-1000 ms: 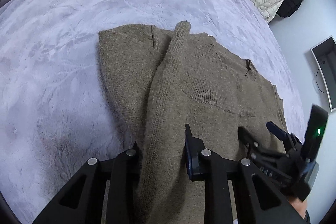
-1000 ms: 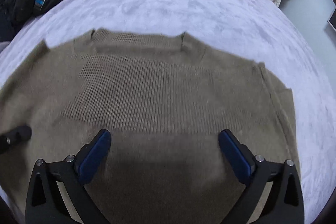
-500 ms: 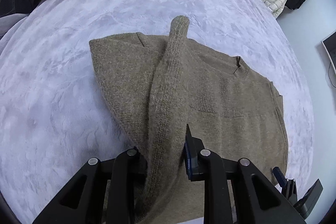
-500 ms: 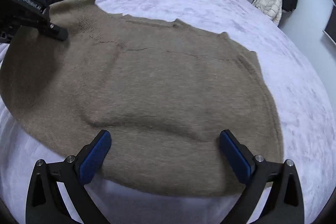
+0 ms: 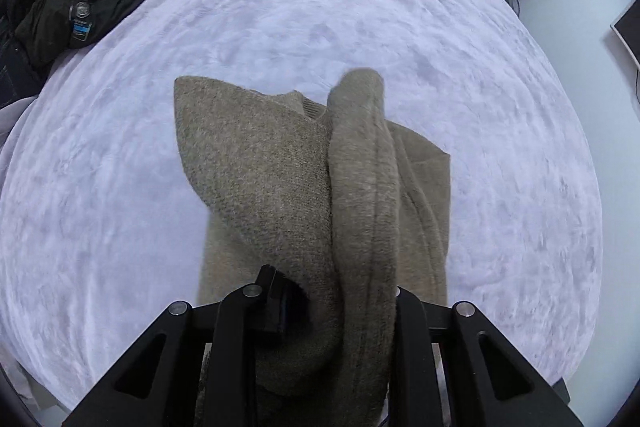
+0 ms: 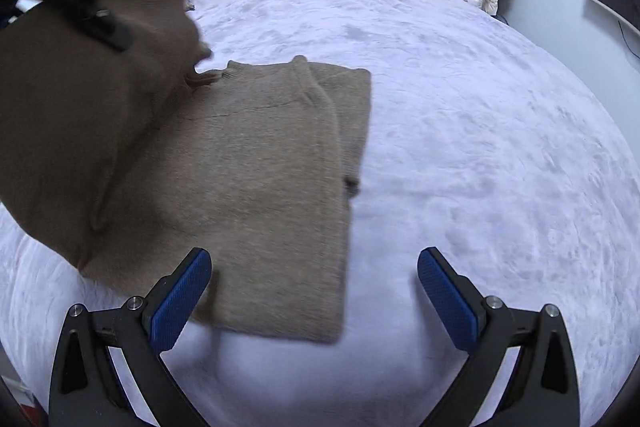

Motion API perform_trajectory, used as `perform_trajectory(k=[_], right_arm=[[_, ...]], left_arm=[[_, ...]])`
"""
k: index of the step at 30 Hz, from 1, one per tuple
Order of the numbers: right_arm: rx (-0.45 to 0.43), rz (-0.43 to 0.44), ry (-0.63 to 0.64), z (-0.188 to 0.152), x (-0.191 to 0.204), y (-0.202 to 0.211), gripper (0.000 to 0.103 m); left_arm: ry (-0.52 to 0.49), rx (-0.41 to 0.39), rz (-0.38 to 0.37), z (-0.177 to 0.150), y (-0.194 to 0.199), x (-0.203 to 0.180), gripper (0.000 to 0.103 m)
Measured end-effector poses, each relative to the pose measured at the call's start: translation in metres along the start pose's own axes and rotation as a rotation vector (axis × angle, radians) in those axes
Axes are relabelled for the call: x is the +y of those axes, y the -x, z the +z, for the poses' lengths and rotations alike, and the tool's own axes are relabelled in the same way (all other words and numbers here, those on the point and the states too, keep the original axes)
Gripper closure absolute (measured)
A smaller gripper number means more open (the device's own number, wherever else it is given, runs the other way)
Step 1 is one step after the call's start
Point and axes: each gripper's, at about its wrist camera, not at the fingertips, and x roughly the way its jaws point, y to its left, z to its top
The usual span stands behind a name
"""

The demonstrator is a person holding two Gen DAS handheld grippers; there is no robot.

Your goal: Fold small clothes

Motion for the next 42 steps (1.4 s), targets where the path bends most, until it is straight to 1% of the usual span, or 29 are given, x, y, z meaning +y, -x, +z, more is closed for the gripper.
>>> perform_trajectory(k=[2, 5, 8, 9, 10, 11, 12, 13, 14, 16, 19, 20, 21, 22, 23, 24, 25, 26, 27, 29, 32, 33, 34, 35, 37, 39, 40, 41, 42], right_arm=[[-0.013, 0.003, 0.002, -0.001, -0.013, 0.005, 0.0], [-0.035, -0.012, 0.013, -0.007, -0.03, 0.012, 0.0], [-0.037, -0.006, 0.008, -0.011, -0.045, 0.013, 0.0], [-0.035, 0.009, -0.002, -0.013, -0.049, 0.013, 0.0], [-0.036, 0.029, -0.011, -0.016, -0.053, 0.014, 0.0], [-0.035, 0.056, -0.019, -0.018, -0.055, 0.015, 0.0], [-0.035, 0.079, -0.026, -0.02, -0.057, 0.015, 0.0], [-0.037, 0.103, -0.03, -0.02, -0.058, 0.016, 0.0], [-0.04, 0.133, -0.034, -0.021, -0.059, 0.017, 0.0], [-0.047, 0.167, -0.04, -0.021, -0.061, 0.02, 0.0], [-0.058, 0.229, -0.057, -0.019, -0.065, 0.026, 0.0], [-0.062, 0.249, -0.064, -0.019, -0.067, 0.029, 0.0], [-0.069, 0.27, -0.074, -0.018, -0.068, 0.032, 0.0], [-0.074, 0.293, -0.088, -0.016, -0.071, 0.033, 0.0], [-0.075, 0.317, -0.105, -0.013, -0.073, 0.034, 0.0], [-0.073, 0.351, -0.127, -0.01, -0.075, 0.034, 0.0], [-0.072, 0.389, -0.146, -0.006, -0.077, 0.033, 0.0], [-0.073, 0.431, -0.168, -0.002, -0.08, 0.031, 0.0], [-0.071, 0.481, -0.198, 0.004, -0.085, 0.028, 0.0], [-0.048, 0.547, -0.252, 0.016, -0.09, 0.017, 0.0], [0.017, 0.575, -0.285, 0.034, -0.084, -0.004, 0.003], [0.041, 0.582, -0.293, 0.041, -0.083, -0.013, 0.004], [0.062, 0.593, -0.3, 0.049, -0.08, -0.022, 0.009], [0.078, 0.599, -0.305, 0.054, -0.078, -0.028, 0.016], [0.111, 0.592, -0.308, 0.067, -0.074, -0.042, 0.02], [0.15, 0.574, -0.286, 0.076, -0.066, -0.058, 0.022], [0.172, 0.541, -0.266, 0.08, -0.061, -0.066, 0.029], [0.189, 0.515, -0.247, 0.083, -0.057, -0.074, 0.04], [0.199, 0.491, -0.22, 0.085, -0.053, -0.078, 0.048]], left_arm=[[-0.01, 0.048, 0.003, -0.003, -0.024, -0.025, 0.079], [-0.034, 0.102, 0.068, -0.014, -0.061, -0.055, 0.079], [-0.062, 0.101, 0.145, -0.025, -0.078, -0.072, 0.078], [-0.072, 0.093, 0.16, -0.027, -0.076, -0.075, 0.073], [-0.079, 0.098, 0.154, -0.027, -0.075, -0.078, 0.065], [-0.079, 0.124, 0.101, -0.028, -0.072, -0.078, 0.039], [-0.067, 0.149, 0.03, -0.027, -0.069, -0.078, 0.017], [-0.05, 0.168, -0.032, -0.026, -0.065, -0.077, 0.013], [-0.036, 0.171, -0.073, -0.026, -0.057, -0.075, 0.013], [-0.049, 0.152, -0.121, -0.024, -0.036, -0.072, 0.013], [-0.077, 0.093, -0.234, -0.022, 0.004, -0.057, 0.013], [-0.092, 0.056, -0.257, -0.023, 0.019, -0.049, 0.013], [-0.112, 0.001, -0.247, -0.025, 0.032, -0.04, 0.013], [-0.135, -0.055, -0.204, -0.028, 0.04, -0.031, 0.013], [-0.17, -0.122, -0.112, -0.035, 0.045, -0.022, 0.013], [-0.202, -0.166, -0.017, -0.035, 0.043, -0.014, 0.013], [-0.236, -0.203, 0.095, -0.043, 0.038, -0.005, 0.013], [-0.264, -0.211, 0.161, -0.048, 0.029, 0.003, 0.013], [-0.28, -0.192, 0.171, -0.058, 0.018, 0.013, 0.013], [-0.263, -0.142, 0.105, -0.072, 0.002, 0.028, 0.013], [-0.23, -0.112, -0.029, -0.091, -0.014, 0.036, 0.013], [-0.225, -0.118, -0.058, -0.096, -0.018, 0.032, 0.013], [-0.224, -0.127, -0.074, -0.1, -0.022, 0.029, 0.013], [-0.224, -0.137, -0.077, -0.104, -0.024, 0.022, 0.013], [-0.238, -0.146, -0.069, -0.105, -0.031, 0.015, 0.013], [-0.259, -0.161, -0.041, -0.11, -0.036, 0.007, 0.007], [-0.269, -0.169, -0.043, -0.113, -0.037, 0.005, 0.002], [-0.277, -0.178, -0.034, -0.115, -0.039, 0.003, 0.002], [-0.283, -0.183, -0.022, -0.115, -0.04, 0.002, 0.002]])
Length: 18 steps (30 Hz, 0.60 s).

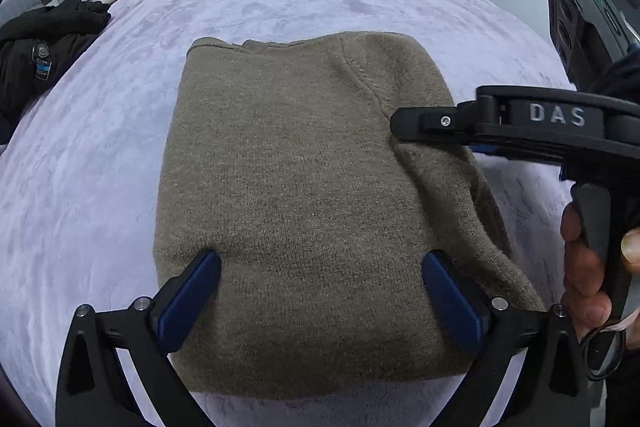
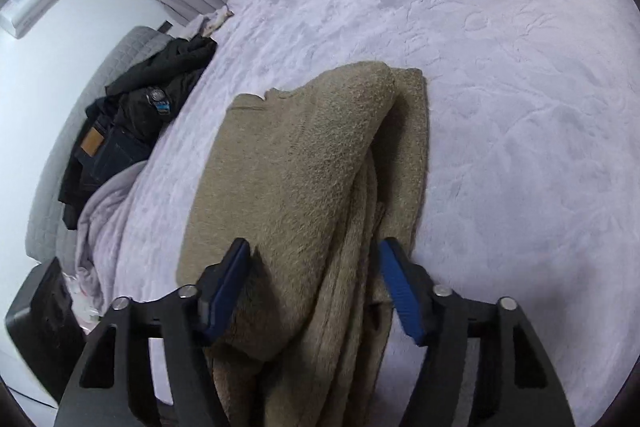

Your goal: Fold small clothes

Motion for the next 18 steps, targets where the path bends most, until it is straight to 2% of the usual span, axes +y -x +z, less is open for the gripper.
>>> perform_trajectory(k=[2, 5, 7, 9, 11, 12, 13, 14, 15, 16, 18], right_arm=[[-0.01, -0.069, 0.058, 0.006, 0.007, 0.0, 0.077], [-0.06, -0.098, 0.134, 0.017, 0.024, 0.011, 0.085], [-0.105, -0.117, 0.206, 0.018, 0.036, 0.018, 0.085], [-0.121, -0.159, 0.243, 0.017, 0.036, 0.013, 0.085], [-0.068, -0.224, 0.225, 0.019, 0.019, -0.007, 0.085], [-0.048, -0.206, 0.19, 0.02, 0.009, -0.012, 0.085], [-0.046, -0.167, 0.145, 0.02, -0.002, -0.011, 0.081], [-0.05, -0.14, 0.098, 0.02, -0.01, -0.004, 0.067], [-0.057, -0.126, 0.047, 0.02, -0.015, 0.005, 0.062], [-0.074, -0.131, 0.031, 0.018, -0.016, 0.014, 0.06], [-0.161, -0.159, 0.074, 0.008, -0.004, 0.044, 0.059]], left_arm=[[0.013, -0.013, -0.023, 0.003, 0.003, 0.002, 0.002], [0.076, -0.059, -0.12, 0.011, 0.014, 0.011, 0.002], [0.12, -0.058, -0.149, 0.013, 0.008, 0.014, 0.002], [0.096, -0.021, -0.144, 0.011, -0.007, 0.006, 0.002], [0.004, -0.026, -0.058, 0.006, -0.015, -0.013, 0.002], [-0.026, -0.032, -0.027, 0.003, -0.014, -0.02, 0.002], [-0.038, -0.037, -0.022, 0.002, -0.011, -0.023, 0.002], [-0.034, -0.039, -0.038, 0.002, -0.006, -0.022, 0.002], [-0.018, -0.04, -0.07, 0.002, 0.001, -0.017, 0.002], [0.006, -0.048, -0.103, 0.002, 0.008, -0.009, 0.002], [0.063, -0.088, -0.111, 0.001, 0.025, 0.013, 0.002]])
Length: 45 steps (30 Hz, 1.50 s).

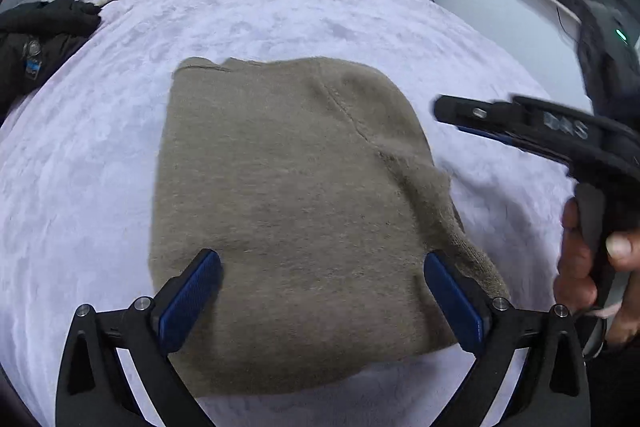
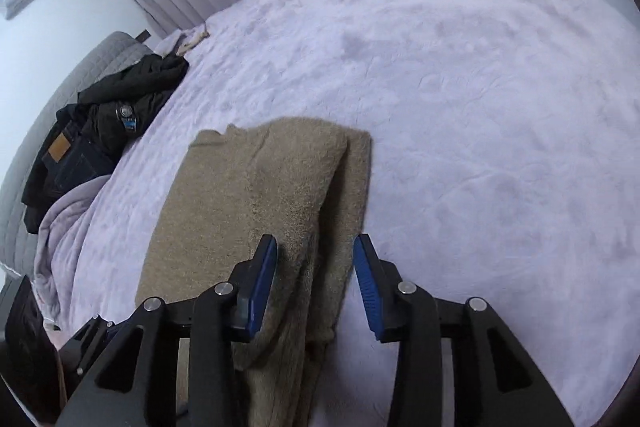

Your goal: Fold small clothes

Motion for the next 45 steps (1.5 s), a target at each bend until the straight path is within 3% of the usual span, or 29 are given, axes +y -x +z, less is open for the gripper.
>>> perform_trajectory(k=[2, 3, 5, 9, 10, 12, 13, 14, 16, 18, 20, 22, 23, 26, 29, 30, 33, 37, 42, 45], right_arm=[[-0.073, 0.023, 0.069, -0.011, 0.018, 0.034, 0.057], [-0.086, 0.083, 0.102, -0.019, 0.03, 0.047, 0.054], [-0.075, 0.167, 0.148, -0.032, 0.051, 0.054, 0.032], [-0.015, 0.268, 0.196, -0.051, 0.074, 0.034, 0.031], [0.001, 0.239, 0.192, -0.053, 0.072, 0.023, 0.031], [0.022, 0.122, 0.156, -0.055, 0.054, 0.002, 0.04], [0.046, 0.117, 0.114, -0.057, 0.041, -0.005, 0.053], [0.049, 0.139, 0.073, -0.059, 0.033, -0.007, 0.056], [0.039, 0.168, 0.047, -0.064, 0.028, 0.001, 0.056], [0.043, 0.105, 0.086, -0.064, 0.04, 0.013, 0.055], [-0.017, 0.056, 0.144, -0.062, 0.057, 0.031, 0.043], [-0.082, 0.035, 0.213, -0.06, 0.074, 0.046, 0.031], [-0.097, 0.03, 0.249, -0.06, 0.084, 0.05, 0.03], [-0.069, 0.06, 0.285, -0.07, 0.104, 0.049, 0.03], [-0.049, 0.179, 0.278, -0.095, 0.104, 0.047, 0.03], [-0.032, 0.168, 0.271, -0.101, 0.101, 0.039, 0.03], [0.059, -0.008, 0.226, -0.116, 0.079, 0.007, 0.035], [0.05, 0.045, 0.206, -0.118, 0.074, 0.023, 0.034], [-0.032, 0.0, 0.345, -0.099, 0.097, 0.049, 0.032], [-0.047, -0.023, 0.394, -0.08, 0.106, 0.041, 0.032]], left_arm=[[0.051, -0.058, -0.005, -0.001, 0.018, 0.018, 0.002], [0.077, -0.079, -0.008, -0.002, 0.025, 0.029, 0.002], [0.123, -0.089, 0.006, -0.006, 0.027, 0.047, 0.002], [0.244, 0.044, 0.015, -0.023, -0.007, 0.086, 0.002], [0.247, 0.086, 0.05, -0.03, -0.018, 0.091, 0.001], [0.261, 0.099, 0.01, -0.043, -0.028, 0.1, 0.001], [0.269, 0.088, 0.0, -0.045, -0.026, 0.101, 0.001], [0.271, 0.086, -0.001, -0.045, -0.023, 0.1, 0.001], [0.262, 0.069, 0.028, -0.043, -0.011, 0.094, 0.001], [0.219, 0.005, 0.032, -0.035, 0.006, 0.087, 0.001], [0.182, -0.034, 0.045, -0.028, 0.015, 0.078, 0.001], [0.154, -0.016, 0.093, -0.023, 0.009, 0.075, 0.001], [0.149, 0.0, 0.128, -0.023, 0.003, 0.077, 0.001], [0.147, 0.013, 0.174, -0.039, -0.001, 0.081, 0.001], [0.127, -0.017, 0.171, -0.051, 0.004, 0.083, 0.001], [0.108, -0.018, 0.189, -0.052, 0.002, 0.081, 0.001], [0.083, 0.006, 0.211, -0.058, -0.002, 0.078, 0.001], [0.053, -0.037, 0.257, -0.057, 0.011, 0.072, 0.001], [0.044, -0.048, 0.247, -0.044, 0.01, 0.067, 0.001], [0.051, -0.024, 0.246, -0.036, -0.002, 0.069, 0.001]])
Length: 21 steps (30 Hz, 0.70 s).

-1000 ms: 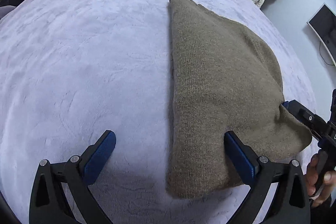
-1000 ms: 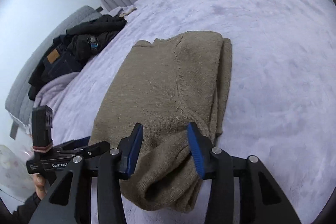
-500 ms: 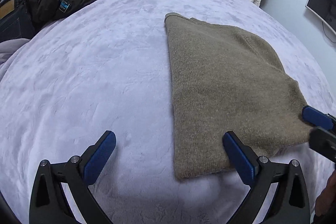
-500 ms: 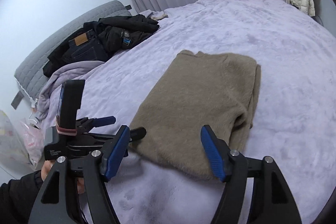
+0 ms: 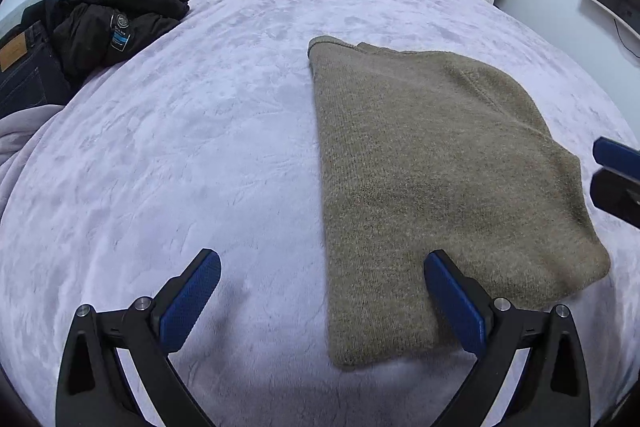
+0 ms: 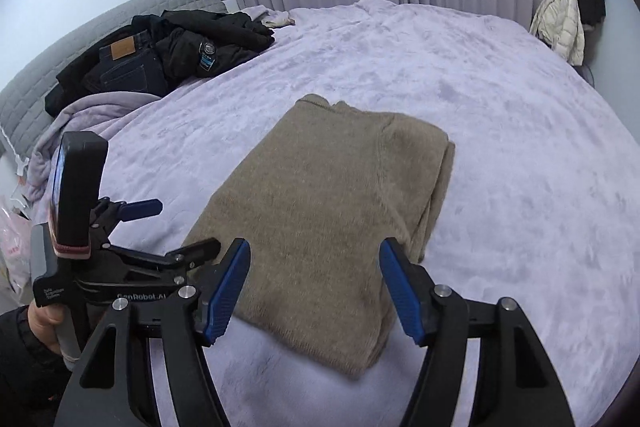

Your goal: Fold small clothes

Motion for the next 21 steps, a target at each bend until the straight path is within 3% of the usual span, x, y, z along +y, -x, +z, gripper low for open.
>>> perform_trajectory(k=[6, 9, 11, 16, 19, 21], right_arm=[[0.182, 0.062, -0.033, 0.033, -0.02, -0.065, 0.032], [0.22, 0.065, -0.033, 0.044, -0.035, -0.095, 0.033], [0.231, 0.022, -0.024, 0.053, -0.048, -0.111, 0.033], [0.239, 0.08, -0.006, 0.072, -0.069, -0.132, 0.033], [0.198, 0.081, -0.06, 0.083, -0.086, -0.122, 0.033], [0.147, 0.052, -0.099, 0.088, -0.096, -0.111, 0.032]], left_arm=[[0.004, 0.029, -0.027, 0.013, -0.017, -0.002, 0.001], [0.001, 0.039, -0.038, 0.018, -0.022, -0.005, 0.001], [-0.009, 0.045, -0.045, 0.021, -0.024, -0.006, 0.001], [-0.011, 0.038, -0.076, 0.037, -0.011, -0.006, 0.001], [0.025, -0.005, -0.152, 0.061, 0.002, -0.002, 0.001], [0.04, 0.026, -0.226, 0.08, -0.008, -0.007, 0.001]])
